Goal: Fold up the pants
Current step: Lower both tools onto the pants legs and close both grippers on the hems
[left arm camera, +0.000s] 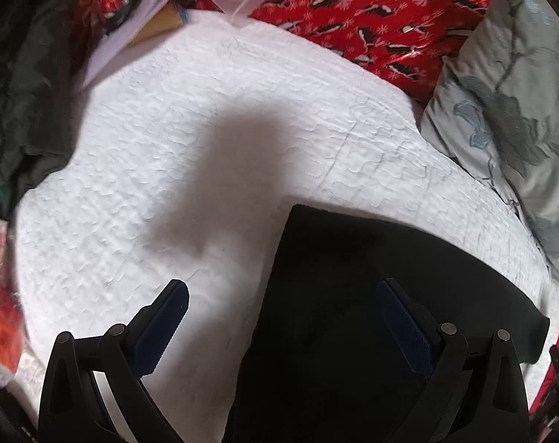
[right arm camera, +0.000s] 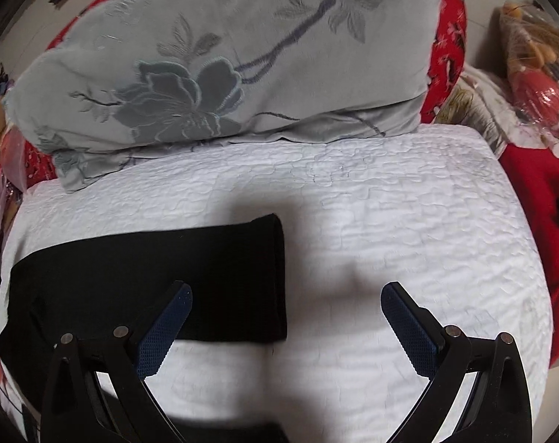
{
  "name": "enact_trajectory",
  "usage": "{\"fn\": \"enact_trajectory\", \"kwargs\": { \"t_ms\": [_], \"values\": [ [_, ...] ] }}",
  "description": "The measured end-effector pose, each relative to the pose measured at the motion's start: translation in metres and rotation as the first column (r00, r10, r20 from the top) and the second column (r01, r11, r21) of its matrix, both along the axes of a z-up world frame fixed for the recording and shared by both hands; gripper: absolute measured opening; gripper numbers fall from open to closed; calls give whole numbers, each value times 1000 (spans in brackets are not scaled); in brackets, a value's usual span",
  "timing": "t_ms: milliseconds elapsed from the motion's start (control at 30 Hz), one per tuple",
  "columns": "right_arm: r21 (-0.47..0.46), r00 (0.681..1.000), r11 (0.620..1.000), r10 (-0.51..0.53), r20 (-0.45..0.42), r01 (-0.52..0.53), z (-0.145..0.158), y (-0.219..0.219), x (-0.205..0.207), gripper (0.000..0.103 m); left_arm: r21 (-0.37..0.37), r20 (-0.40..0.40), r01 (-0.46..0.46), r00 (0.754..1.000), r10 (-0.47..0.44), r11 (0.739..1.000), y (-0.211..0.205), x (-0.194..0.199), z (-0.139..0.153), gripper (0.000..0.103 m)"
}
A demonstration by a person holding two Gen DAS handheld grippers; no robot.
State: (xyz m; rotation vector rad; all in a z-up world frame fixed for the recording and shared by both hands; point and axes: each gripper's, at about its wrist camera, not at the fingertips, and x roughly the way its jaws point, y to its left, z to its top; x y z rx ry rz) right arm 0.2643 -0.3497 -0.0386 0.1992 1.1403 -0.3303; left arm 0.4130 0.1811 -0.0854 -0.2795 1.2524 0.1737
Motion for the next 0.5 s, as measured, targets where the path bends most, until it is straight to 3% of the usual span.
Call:
{"fn": "enact_trajectory", "kwargs": {
  "t_ms": [300, 367, 433, 500],
  "values": [
    [112, 999, 994, 21, -32, -17, -37, -9, 42, 97, -36, -27, 43, 999, -44, 998, -8, 35, -32, 102],
    [135, 998, 990, 40, -38, -34, -42, -6, 46, 83, -64, -47, 42, 998, -45, 997, -10, 42, -39, 101],
    [126, 997, 990, 67, -39, -61, -43, 0, 47, 74, -100, -53, 40, 998, -45, 994, -11, 46, -43, 93],
    [101, 993, 989, 108, -43, -104, -42, 7, 49, 52, -130, -78, 41, 996, -51, 991, -14, 53, -51, 75]
  ]
}}
